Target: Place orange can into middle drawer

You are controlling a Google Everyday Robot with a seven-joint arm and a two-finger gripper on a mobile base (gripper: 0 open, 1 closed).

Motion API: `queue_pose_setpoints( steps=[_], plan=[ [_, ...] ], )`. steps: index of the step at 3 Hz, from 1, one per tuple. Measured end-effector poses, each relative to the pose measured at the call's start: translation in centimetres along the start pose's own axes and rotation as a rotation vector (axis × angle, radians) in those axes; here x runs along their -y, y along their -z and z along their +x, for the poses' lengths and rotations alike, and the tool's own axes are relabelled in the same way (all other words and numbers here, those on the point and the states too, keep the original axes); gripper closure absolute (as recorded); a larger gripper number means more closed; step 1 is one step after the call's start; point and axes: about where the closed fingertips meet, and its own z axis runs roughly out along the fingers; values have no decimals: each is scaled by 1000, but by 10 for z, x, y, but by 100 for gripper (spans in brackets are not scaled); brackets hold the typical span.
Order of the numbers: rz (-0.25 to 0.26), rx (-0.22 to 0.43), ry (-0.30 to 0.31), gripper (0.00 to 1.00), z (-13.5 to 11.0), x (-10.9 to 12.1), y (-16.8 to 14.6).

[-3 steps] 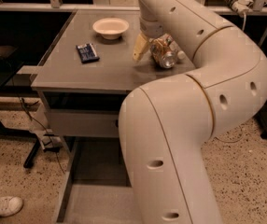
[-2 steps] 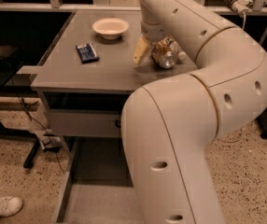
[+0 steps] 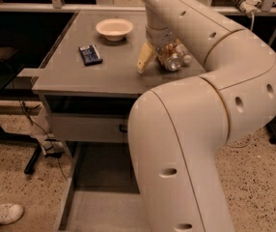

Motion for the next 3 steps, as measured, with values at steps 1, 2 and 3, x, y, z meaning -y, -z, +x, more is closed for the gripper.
queue_pose_setpoints(
  steps=[1, 2, 3],
  plan=[
    [-7, 1, 10, 0, -3, -2, 0],
    [-8, 25, 38, 0, -10, -7, 1],
    [-8, 25, 38, 18, -10, -7, 1]
  ],
)
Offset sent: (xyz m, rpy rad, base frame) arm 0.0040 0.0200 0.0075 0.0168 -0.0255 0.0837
